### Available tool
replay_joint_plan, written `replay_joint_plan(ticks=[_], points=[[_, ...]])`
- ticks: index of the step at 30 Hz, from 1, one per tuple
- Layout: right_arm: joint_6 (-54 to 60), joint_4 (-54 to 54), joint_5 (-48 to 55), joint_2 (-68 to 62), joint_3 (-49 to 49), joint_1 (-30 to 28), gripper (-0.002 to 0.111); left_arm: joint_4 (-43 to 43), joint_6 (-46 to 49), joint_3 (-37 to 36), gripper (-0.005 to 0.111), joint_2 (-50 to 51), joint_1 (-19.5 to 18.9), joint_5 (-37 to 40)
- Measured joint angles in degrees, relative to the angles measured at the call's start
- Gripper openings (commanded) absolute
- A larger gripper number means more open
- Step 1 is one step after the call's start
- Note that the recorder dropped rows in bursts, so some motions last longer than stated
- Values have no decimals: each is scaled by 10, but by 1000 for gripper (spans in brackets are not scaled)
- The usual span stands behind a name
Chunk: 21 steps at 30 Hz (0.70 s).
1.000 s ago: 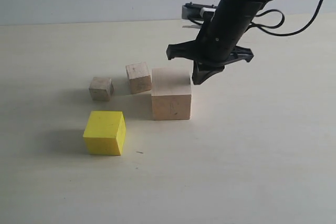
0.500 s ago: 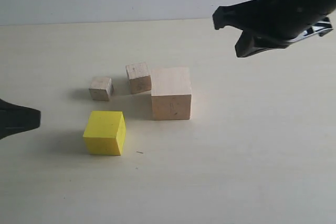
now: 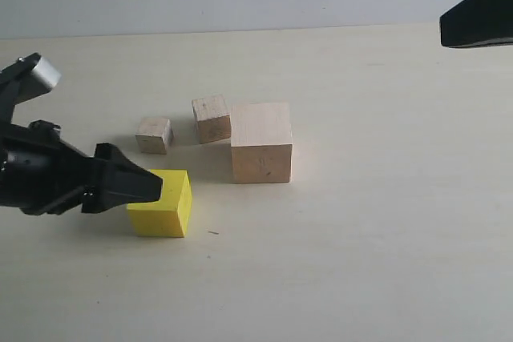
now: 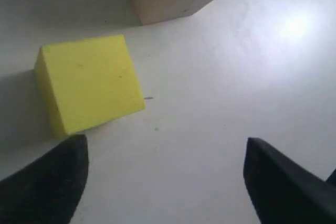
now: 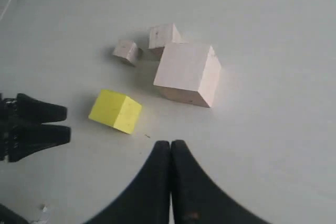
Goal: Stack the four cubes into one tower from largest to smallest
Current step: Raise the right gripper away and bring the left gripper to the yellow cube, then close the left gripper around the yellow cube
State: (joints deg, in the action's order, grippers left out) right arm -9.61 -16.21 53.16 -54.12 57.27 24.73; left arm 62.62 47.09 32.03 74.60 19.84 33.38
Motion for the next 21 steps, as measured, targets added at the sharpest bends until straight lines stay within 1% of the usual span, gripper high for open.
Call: replay_joint_plan(ticks=[2, 6, 8, 10, 13, 15, 18, 21], points=[[0, -12, 12, 16, 0, 0, 0, -1, 0, 12, 78, 16, 18, -24], [0, -29, 28, 44, 0, 0, 0, -40, -46, 50, 78, 52, 50, -50], [0, -33, 29, 57, 0, 0, 0, -82, -84, 69, 78, 64, 61, -51], [0, -33, 31, 68, 0, 0, 0, -143, -140, 89, 78, 78, 73, -52], [0, -34, 35, 78, 0, 0, 0, -232, -240, 115, 78, 94, 83, -41], [-1, -34, 40, 79, 0, 0, 0, -294, -309, 134, 78, 106, 85, -27], [-1, -34, 41, 79, 0, 0, 0, -373, -385, 165, 78, 124, 87, -4], [-1, -34, 41, 79, 0, 0, 0, -419, -436, 192, 78, 147, 88, 16]])
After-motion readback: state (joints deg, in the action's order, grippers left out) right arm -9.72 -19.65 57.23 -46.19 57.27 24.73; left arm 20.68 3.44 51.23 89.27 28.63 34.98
